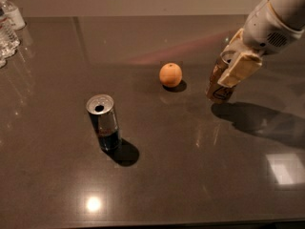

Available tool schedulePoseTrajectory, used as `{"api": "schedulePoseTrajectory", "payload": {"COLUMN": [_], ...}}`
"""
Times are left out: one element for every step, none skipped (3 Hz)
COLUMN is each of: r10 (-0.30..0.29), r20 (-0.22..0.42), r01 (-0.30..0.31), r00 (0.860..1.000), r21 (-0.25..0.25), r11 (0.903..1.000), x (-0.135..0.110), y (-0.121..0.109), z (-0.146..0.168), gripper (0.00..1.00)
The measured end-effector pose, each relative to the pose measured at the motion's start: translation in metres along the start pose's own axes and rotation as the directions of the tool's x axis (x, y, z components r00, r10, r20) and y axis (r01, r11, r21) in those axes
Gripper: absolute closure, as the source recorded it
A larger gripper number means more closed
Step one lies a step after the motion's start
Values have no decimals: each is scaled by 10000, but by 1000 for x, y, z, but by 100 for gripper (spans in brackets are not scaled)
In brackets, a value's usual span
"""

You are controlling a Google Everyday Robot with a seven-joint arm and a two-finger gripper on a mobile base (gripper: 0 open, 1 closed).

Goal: Move orange can near orange

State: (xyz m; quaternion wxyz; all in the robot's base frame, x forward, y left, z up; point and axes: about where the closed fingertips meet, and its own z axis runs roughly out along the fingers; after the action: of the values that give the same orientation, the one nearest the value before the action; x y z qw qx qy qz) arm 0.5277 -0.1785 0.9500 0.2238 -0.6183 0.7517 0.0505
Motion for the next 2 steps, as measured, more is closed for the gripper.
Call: {"api": "schedulePoseTrajectory", "payload": {"r10": [29,-7], "r20": [-51,-112], "r01": [-29,6], "r00": [10000,9999], "r21": [16,-94], "r11": [10000,10000], "x": [-7,-13], "y": [-13,-22], "z": [14,28], "gripper": [100,100]}}
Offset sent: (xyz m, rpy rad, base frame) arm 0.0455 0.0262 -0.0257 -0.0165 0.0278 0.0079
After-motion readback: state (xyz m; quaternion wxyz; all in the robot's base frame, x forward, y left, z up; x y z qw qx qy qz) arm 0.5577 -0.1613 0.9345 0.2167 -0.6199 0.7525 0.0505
